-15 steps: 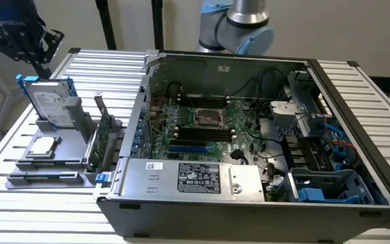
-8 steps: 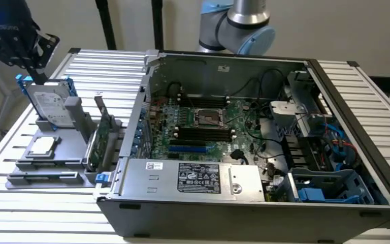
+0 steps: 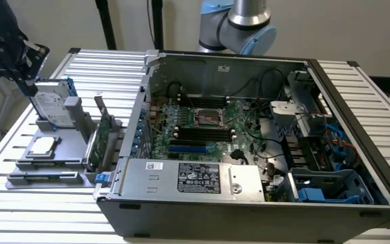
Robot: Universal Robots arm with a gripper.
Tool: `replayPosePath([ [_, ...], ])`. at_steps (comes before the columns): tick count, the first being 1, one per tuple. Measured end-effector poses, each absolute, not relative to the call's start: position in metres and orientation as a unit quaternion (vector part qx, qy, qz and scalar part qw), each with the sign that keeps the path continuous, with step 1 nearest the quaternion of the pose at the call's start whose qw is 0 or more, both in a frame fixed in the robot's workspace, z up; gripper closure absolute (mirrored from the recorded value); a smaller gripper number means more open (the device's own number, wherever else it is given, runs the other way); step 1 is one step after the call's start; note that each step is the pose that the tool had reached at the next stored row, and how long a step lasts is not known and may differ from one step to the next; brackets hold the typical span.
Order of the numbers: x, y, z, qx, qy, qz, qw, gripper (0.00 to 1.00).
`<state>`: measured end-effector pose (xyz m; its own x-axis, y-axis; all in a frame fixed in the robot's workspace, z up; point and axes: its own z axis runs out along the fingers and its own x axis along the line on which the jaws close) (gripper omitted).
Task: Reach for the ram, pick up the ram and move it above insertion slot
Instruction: 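Reach for the ram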
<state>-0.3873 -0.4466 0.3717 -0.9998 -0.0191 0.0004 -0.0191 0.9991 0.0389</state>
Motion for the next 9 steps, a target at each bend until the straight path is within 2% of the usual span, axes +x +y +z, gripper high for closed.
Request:
replayPosePath([
  [9, -0.397, -0.479, 0.372, 0.011, -1.0, -0.019, 0.0, 0.89],
])
